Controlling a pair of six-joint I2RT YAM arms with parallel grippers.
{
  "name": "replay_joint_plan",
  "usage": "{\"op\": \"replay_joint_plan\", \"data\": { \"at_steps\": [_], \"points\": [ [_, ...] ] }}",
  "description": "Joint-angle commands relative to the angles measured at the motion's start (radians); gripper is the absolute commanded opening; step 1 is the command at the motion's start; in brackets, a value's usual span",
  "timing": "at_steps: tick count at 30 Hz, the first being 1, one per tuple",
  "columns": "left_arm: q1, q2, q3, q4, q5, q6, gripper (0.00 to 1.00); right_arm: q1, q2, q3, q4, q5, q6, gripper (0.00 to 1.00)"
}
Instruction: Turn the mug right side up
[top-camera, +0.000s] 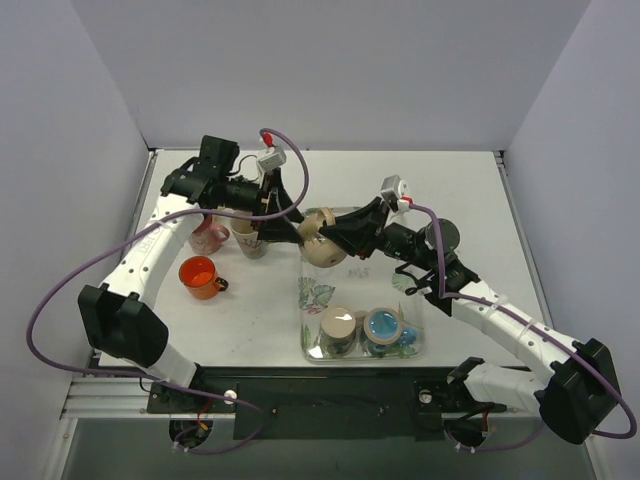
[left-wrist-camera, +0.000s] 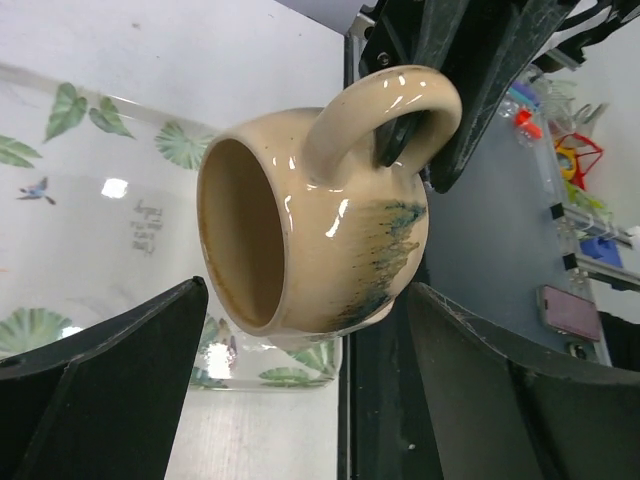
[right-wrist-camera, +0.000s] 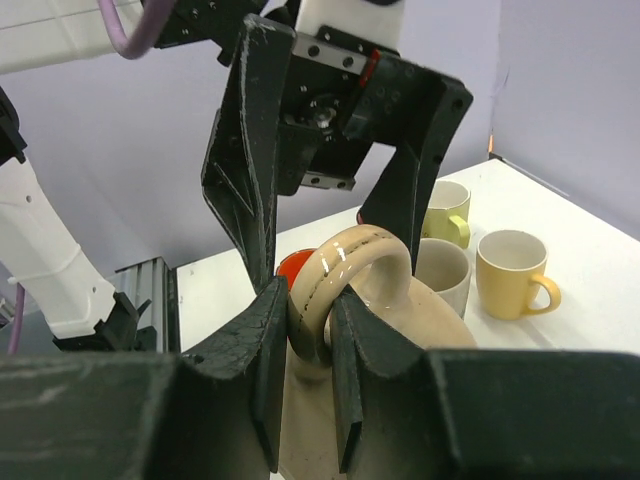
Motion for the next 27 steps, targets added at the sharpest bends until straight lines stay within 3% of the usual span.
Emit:
{"op": "replay_joint_plan", "data": {
  "at_steps": [1, 4, 6, 10, 11, 12, 14, 18, 20, 21, 22, 23, 24, 25, 26, 27],
  "points": [
    [-0.02, 0.006, -0.038, 0.117, 0.102, -0.07, 0.91, 0.009, -0.051, 0.072, 0.175, -0.026, -0.041, 0.0],
    [-0.043, 0.002, -0.064, 0.18, 0.114, -0.102, 0.88, 0.009, -0.046, 0.069, 0.177, -0.027, -0.047, 0.0],
    [-0.052, 0.003, -0.088, 0.247, 0.151, -0.162, 0.8, 0.009, -0.045, 0.063, 0.181, -0.021, -0.056, 0.0],
    [-0.053, 0.006, -0.142, 0.446, 0.258, -0.376, 0.42, 0.004, -0.043, 0.044, 0.174, 0.005, -0.093, 0.0],
    [-0.053, 0.005, -0.168, 0.486, 0.273, -0.448, 0.36, -0.001, -0.045, 0.043, 0.163, 0.01, -0.103, 0.0],
    [-0.054, -0.006, -0.197, 0.581, 0.28, -0.491, 0.19, -0.002, -0.037, 0.04, 0.163, 0.016, -0.105, 0.0],
    [-0.053, -0.024, -0.237, 0.711, 0.269, -0.602, 0.0, -0.01, -0.025, 0.04, 0.171, 0.017, -0.091, 0.0],
    [-0.02, -0.041, -0.26, 0.812, 0.212, -0.765, 0.0, -0.028, 0.0, 0.024, 0.204, 0.022, -0.047, 0.0],
    [0.03, -0.037, -0.245, 0.78, 0.182, -0.779, 0.0, -0.03, 0.006, 0.027, 0.102, 0.04, -0.092, 0.0],
    [0.046, -0.029, -0.231, 0.76, 0.169, -0.773, 0.0, -0.028, 0.007, 0.037, 0.047, 0.075, -0.117, 0.05],
    [0.082, -0.025, -0.207, 0.672, 0.162, -0.715, 0.0, -0.021, 0.006, 0.055, -0.089, 0.097, -0.178, 0.3],
    [0.096, -0.009, -0.181, 0.492, 0.121, -0.653, 0.0, -0.019, 0.006, 0.064, -0.146, 0.159, -0.202, 0.44],
    [0.115, 0.001, -0.117, 0.379, 0.047, -0.49, 0.0, -0.013, 0.003, 0.073, -0.24, 0.19, -0.237, 0.47],
    [0.115, 0.026, -0.078, 0.102, -0.032, -0.355, 0.0, -0.011, 0.001, 0.072, -0.26, 0.244, -0.245, 0.57],
    [0.087, 0.034, -0.014, 0.009, -0.174, -0.178, 0.0, -0.01, -0.005, 0.057, -0.27, 0.267, -0.252, 0.62],
    [0.075, 0.032, -0.006, -0.062, -0.221, -0.15, 0.0, -0.01, -0.011, 0.048, -0.273, 0.315, -0.252, 0.76]
  ]
}}
